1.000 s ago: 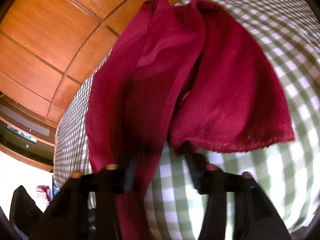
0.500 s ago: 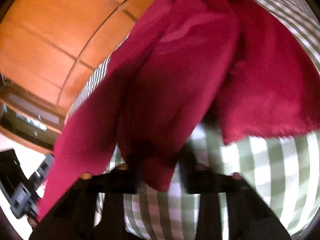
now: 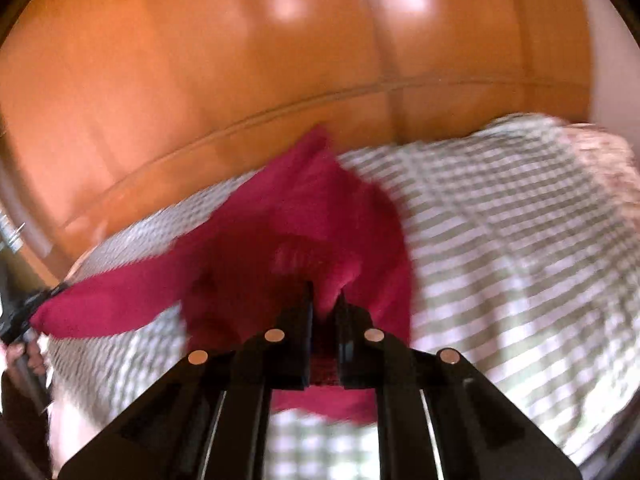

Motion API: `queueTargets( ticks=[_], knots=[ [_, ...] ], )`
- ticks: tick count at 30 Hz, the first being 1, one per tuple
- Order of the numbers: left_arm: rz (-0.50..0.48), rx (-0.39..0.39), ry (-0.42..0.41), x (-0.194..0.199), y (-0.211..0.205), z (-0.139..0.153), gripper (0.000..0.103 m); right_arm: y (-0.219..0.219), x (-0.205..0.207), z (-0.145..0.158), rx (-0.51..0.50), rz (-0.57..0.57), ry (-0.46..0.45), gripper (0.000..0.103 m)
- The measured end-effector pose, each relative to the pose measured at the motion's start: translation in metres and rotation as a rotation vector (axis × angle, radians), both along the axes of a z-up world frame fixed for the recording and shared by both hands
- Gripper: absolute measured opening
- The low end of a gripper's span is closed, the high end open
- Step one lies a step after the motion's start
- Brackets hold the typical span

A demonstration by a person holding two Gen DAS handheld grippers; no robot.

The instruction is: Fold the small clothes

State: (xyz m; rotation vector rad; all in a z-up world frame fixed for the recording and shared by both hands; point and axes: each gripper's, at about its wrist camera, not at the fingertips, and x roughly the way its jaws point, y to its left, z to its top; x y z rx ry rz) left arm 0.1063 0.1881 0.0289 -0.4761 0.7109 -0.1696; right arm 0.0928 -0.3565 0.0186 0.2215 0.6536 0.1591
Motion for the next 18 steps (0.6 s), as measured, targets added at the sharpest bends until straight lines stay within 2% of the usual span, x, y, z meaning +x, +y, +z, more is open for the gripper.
queueTargets(
  ticks=[3,9,14,16,18],
  knots=[
    [0.064,0.031,0.016,0.019,0.017,0.003,0.0,-0.047,0.019,0.007,-0.017,-0.134,0.004,0.008],
    [0.186,0.111,0.064,0.059,0.048,0.008,0.0,-0.129,0.057,0.003,-0.075,-0.387,0.056,0.008],
    [0.275,0.182,0.119,0.096,0.069,0.005,0.0,-0.179,0.093,-0.008,-0.125,-0.529,0.133,0.008],
    [0.302,0.209,0.142,0.11,0.074,0.002,0.0,-0.189,0.098,-0.012,-0.125,-0.56,0.158,0.014],
    [0.324,0.221,0.154,0.118,0.076,-0.001,0.0,-0.194,0.103,-0.016,-0.128,-0.582,0.163,0.044]
  ],
)
